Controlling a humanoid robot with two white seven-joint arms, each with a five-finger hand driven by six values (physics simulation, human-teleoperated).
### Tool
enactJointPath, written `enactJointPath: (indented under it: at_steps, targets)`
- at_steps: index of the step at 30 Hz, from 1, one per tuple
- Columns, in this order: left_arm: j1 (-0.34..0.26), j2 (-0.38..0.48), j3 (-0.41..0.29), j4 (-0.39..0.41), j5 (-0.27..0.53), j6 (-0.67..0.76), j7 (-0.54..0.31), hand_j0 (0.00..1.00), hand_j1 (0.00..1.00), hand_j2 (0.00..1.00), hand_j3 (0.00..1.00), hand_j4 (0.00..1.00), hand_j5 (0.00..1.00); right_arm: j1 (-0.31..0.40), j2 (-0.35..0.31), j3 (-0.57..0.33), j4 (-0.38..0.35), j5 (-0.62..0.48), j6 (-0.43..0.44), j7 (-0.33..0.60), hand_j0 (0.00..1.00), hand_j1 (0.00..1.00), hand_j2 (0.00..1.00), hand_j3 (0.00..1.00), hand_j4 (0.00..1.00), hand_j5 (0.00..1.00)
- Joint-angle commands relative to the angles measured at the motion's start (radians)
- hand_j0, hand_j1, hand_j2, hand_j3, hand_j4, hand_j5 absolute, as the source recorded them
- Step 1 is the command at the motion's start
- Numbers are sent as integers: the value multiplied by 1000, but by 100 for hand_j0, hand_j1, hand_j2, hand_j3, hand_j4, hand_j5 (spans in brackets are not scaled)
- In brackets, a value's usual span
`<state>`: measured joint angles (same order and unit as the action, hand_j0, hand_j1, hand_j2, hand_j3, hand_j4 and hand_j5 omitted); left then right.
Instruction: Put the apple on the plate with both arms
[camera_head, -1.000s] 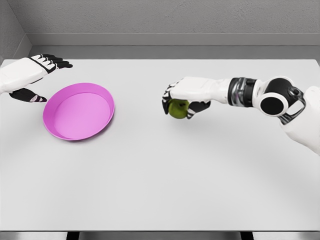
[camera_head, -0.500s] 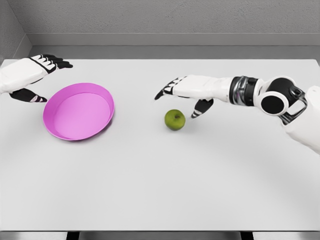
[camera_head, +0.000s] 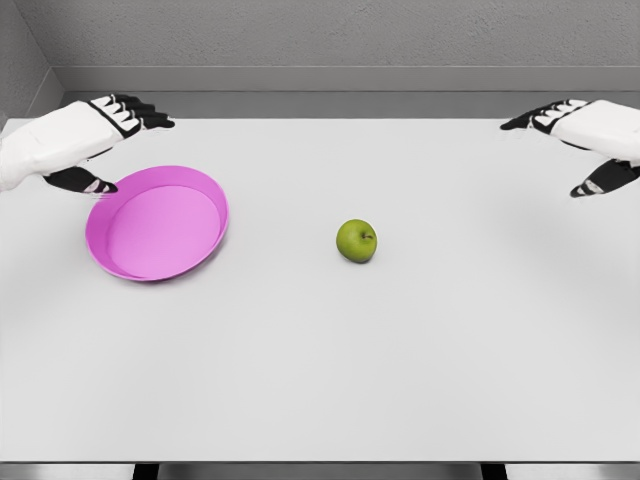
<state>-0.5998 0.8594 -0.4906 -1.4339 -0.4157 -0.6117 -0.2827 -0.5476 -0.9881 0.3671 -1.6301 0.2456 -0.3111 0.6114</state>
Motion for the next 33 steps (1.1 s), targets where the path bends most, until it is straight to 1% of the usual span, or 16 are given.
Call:
enactJointPath:
  at_steps: [1, 2, 4, 5, 6, 8, 9, 11, 15, 17, 19, 23, 25, 28, 31, 33]
  targets:
    - [-3, -43, -60, -108, -5, 1, -59, 100, 100, 100, 100, 100, 100, 0, -4, -34, -57, -5, -31, -1, 100, 100, 100, 100, 100, 100]
    - [-41, -78, -100, -131, -6, 1, -111, 100, 100, 100, 100, 100, 100, 3, -14, -34, -67, -5, -33, -1, 100, 100, 100, 100, 100, 100]
    - [-136, -141, -224, -148, -25, 1, -144, 100, 100, 100, 100, 100, 100, 34, -17, -36, -59, -5, -33, -1, 100, 100, 100, 100, 100, 100]
    - [-147, -184, -249, -157, -28, 1, -182, 100, 100, 100, 100, 100, 100, 35, -21, -34, -57, -5, -33, -1, 100, 100, 100, 100, 100, 100]
    - [-159, -224, -256, -158, -34, 1, -219, 100, 100, 100, 100, 100, 100, 60, -23, -36, -51, -6, -33, -1, 100, 100, 100, 100, 100, 100]
    - [-196, -278, -307, -155, -48, 1, -273, 100, 100, 100, 100, 100, 100, 92, -43, -37, -47, -6, -34, -1, 100, 100, 100, 100, 100, 100]
    - [-212, -304, -330, -152, -60, 1, -279, 100, 100, 100, 100, 100, 100, 126, -46, -37, -47, -6, -33, -1, 100, 100, 100, 100, 100, 100]
    - [-245, -347, -378, -151, -100, 1, -322, 100, 100, 100, 100, 100, 100, 138, -57, -37, -44, -6, -34, -1, 100, 100, 100, 100, 100, 100]
    - [-308, -418, -407, -134, -187, 1, -326, 100, 100, 100, 100, 100, 100, 170, -57, -36, -44, -6, -34, -1, 100, 100, 100, 100, 100, 100]
    - [-340, -451, -436, -94, -193, 1, -328, 100, 100, 100, 100, 100, 100, 170, -55, -37, -42, -6, -34, -1, 100, 100, 100, 100, 100, 100]
    - [-380, -500, -462, -16, -193, 1, -328, 100, 100, 100, 100, 100, 100, 170, -57, -37, -42, -6, -34, -1, 100, 100, 100, 100, 100, 100]
    - [-428, -540, -523, 43, -190, 1, -328, 100, 100, 100, 100, 100, 100, 173, -55, -39, -51, -6, -37, -1, 100, 100, 100, 100, 100, 100]
    - [-442, -540, -536, 52, -190, 1, -328, 100, 100, 100, 100, 100, 100, 172, -52, -39, -51, -6, -37, -1, 100, 100, 100, 100, 100, 100]
    - [-474, -540, -599, 52, -192, 1, -328, 100, 100, 100, 100, 100, 100, 164, -44, -42, -50, -6, -34, -1, 100, 100, 100, 100, 100, 100]
    - [-479, -539, -611, 53, -193, 1, -328, 100, 100, 100, 100, 100, 100, 166, -47, -43, -42, -6, -34, -1, 100, 100, 100, 100, 100, 100]
    - [-497, -539, -654, 53, -196, 1, -328, 100, 100, 100, 100, 100, 100, 169, -43, -43, -44, -6, -34, -1, 100, 100, 100, 100, 100, 100]
